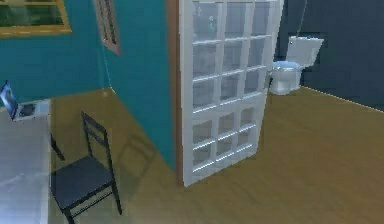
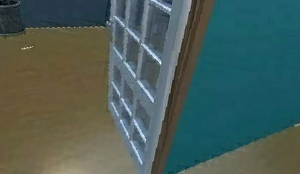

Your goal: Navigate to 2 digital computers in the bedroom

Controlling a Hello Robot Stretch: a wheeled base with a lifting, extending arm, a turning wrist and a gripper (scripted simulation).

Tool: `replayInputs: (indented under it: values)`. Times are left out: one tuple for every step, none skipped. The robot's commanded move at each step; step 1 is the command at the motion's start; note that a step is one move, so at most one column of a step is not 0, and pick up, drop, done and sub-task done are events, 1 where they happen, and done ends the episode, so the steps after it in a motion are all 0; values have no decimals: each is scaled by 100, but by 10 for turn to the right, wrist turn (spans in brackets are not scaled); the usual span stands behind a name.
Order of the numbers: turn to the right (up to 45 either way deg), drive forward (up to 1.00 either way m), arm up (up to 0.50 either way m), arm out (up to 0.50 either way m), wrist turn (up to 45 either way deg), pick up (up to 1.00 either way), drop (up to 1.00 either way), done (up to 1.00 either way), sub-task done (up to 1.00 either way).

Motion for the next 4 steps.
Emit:
replayInputs:
  values:
    - [0,70,0,0,0,0,0,0,0]
    - [-450,0,0,0,0,0,0,0,0]
    - [-90,0,0,0,0,0,0,0,0]
    - [0,0,0,0,0,0,0,100,0]
